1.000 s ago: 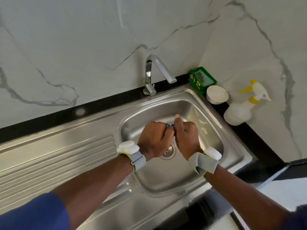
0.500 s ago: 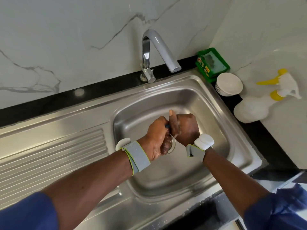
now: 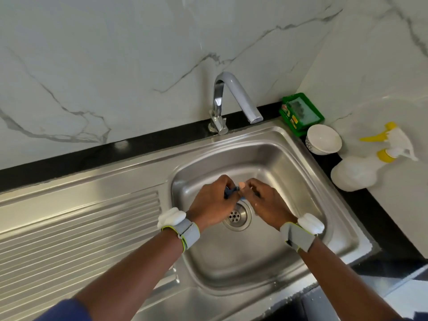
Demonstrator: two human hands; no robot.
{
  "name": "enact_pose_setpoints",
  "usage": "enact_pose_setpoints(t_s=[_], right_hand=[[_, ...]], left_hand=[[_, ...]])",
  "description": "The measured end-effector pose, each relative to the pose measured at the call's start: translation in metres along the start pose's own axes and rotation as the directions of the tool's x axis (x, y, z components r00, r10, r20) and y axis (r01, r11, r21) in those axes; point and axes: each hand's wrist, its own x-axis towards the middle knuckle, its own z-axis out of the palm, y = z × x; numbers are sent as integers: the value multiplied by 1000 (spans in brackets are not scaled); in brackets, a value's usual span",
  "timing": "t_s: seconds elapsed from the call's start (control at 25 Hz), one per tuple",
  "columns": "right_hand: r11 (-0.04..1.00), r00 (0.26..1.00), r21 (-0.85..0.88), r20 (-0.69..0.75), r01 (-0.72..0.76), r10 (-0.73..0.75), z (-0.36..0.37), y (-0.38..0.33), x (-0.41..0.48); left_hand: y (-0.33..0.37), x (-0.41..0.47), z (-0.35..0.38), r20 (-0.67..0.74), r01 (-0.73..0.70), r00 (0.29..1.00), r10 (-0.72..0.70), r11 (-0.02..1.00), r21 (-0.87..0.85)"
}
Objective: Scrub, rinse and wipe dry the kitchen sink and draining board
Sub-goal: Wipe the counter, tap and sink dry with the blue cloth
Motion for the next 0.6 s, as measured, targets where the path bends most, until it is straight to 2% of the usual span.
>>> enact_pose_setpoints(t_s=[0.08, 0.16, 0.24, 0.32, 0.4, 0.48, 0.52, 0.6], right_hand=[[997, 997, 24, -14, 75, -74, 9, -3, -13], [992, 989, 4, -81, 125, -125, 14, -11, -24], [996, 988, 17, -128, 89, -86, 14, -21, -30], [988, 995, 148, -92, 50, -36, 10, -32, -37], [968, 996, 234, -7, 90, -90, 5, -46, -54], [982, 988, 129, -77, 139, -130, 2, -45, -63], [986, 977, 60, -157, 152, -141, -2, -47, -69], [974, 938, -148, -276, 172, -208, -7, -46, -72]], left_hand=[[-10, -9, -3, -65, -106, 991, 117, 983, 149], [-19, -22, -3, -136, -138, 972, 193, 932, 335], [-22, -34, -6, -211, -169, 937, 277, 892, 420], [-15, -44, -11, -248, -202, 919, 307, 906, 371], [-1, -58, -21, -301, -225, 911, 282, 952, 209], [10, -63, -30, -369, -262, 889, 271, 962, 77], [12, -67, -34, -384, -297, 870, 310, 950, 94], [15, -70, -36, -364, -327, 842, 398, 913, 242]])
